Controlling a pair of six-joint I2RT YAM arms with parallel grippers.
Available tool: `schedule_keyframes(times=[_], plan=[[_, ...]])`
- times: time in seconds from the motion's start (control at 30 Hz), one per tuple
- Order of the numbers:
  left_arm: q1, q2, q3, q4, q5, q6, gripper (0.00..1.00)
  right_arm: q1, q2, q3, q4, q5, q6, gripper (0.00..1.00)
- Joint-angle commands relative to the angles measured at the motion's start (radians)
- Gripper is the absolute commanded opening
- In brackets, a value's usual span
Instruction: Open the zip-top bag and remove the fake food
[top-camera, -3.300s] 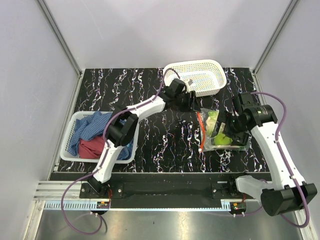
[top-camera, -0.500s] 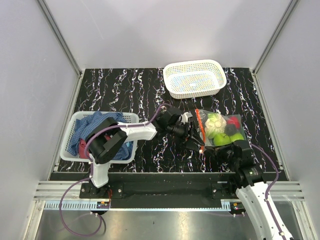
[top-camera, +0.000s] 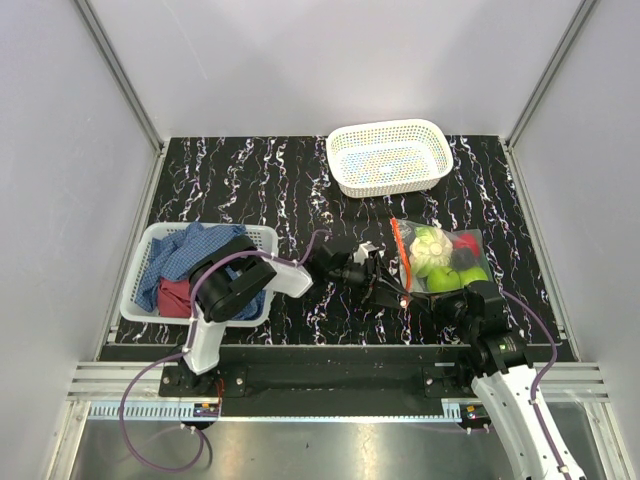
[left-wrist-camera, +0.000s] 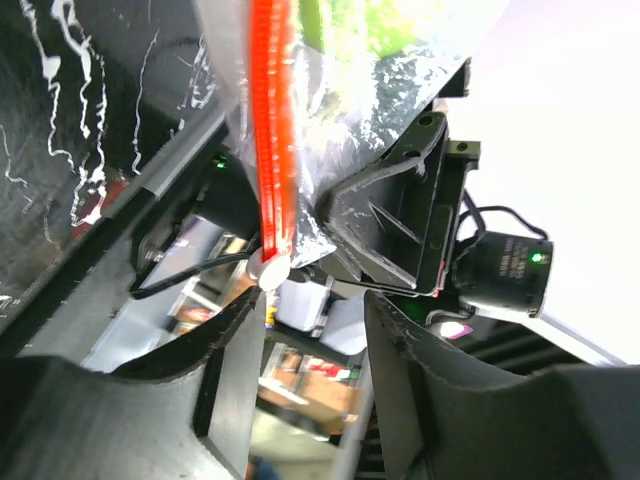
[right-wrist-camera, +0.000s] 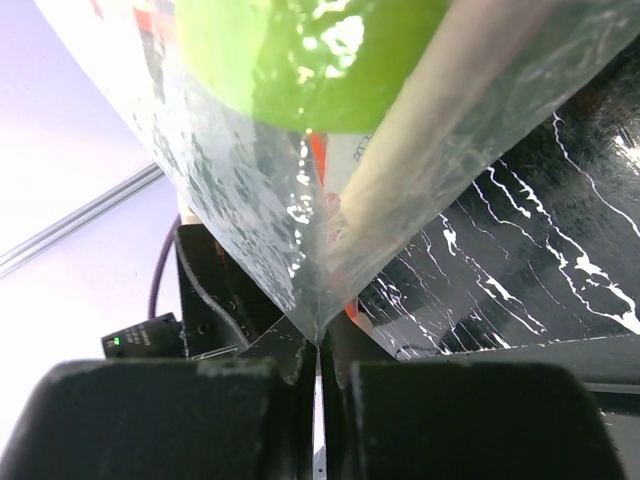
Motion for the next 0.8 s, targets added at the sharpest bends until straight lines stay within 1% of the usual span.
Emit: schedule_keyframes(times=[0.0, 0.1, 0.13, 0.2, 0.4, 0.5, 0.53, 0.57, 0.67, 0.7, 0.77], plan=[[-0.006, 0.001, -0.034, 0.223, -0.034, -0.138, 0.46, -0.002, -0.006, 0.009, 0.009, 0.005, 0.022, 0.0], [-0.007, -0.02, -0.054, 0.168, -0.036, -0.106, 0.47, -0.002, -0.004, 0.012, 0.009, 0.009, 0.018, 0.0], [-0.009, -0.023, -0.059, 0.163, -0.04, -0.103, 0.5, -0.002, -0.003, 0.012, 0.009, 0.008, 0.016, 0.0], [-0.016, -0.017, -0.059, 0.163, -0.044, -0.102, 0.51, -0.002, -0.003, 0.007, 0.008, 0.008, 0.021, 0.0], [-0.032, 0.026, -0.055, 0.184, -0.057, -0.117, 0.51, -0.003, -0.012, 0.009, 0.008, 0.008, 0.028, 0.0], [-0.032, 0.052, -0.024, 0.201, -0.059, -0.123, 0.49, -0.002, -0.009, 0.01, 0.009, 0.003, 0.03, 0.0], [-0.033, 0.061, -0.018, 0.198, -0.06, -0.126, 0.48, -0.002, -0.009, 0.012, 0.009, 0.002, 0.028, 0.0], [-0.033, 0.064, -0.015, 0.2, -0.066, -0.128, 0.43, -0.002, -0.01, 0.012, 0.009, 0.002, 0.028, 0.0], [-0.032, 0.064, -0.022, 0.214, -0.076, -0.134, 0.35, -0.002, -0.012, 0.015, 0.006, -0.002, 0.022, 0.0], [-0.032, 0.061, -0.021, 0.206, -0.076, -0.129, 0.3, -0.002, -0.012, 0.016, 0.006, -0.003, 0.022, 0.0], [-0.03, 0.055, -0.021, 0.186, -0.077, -0.112, 0.27, -0.002, -0.01, 0.016, -0.001, -0.008, 0.015, 0.0]])
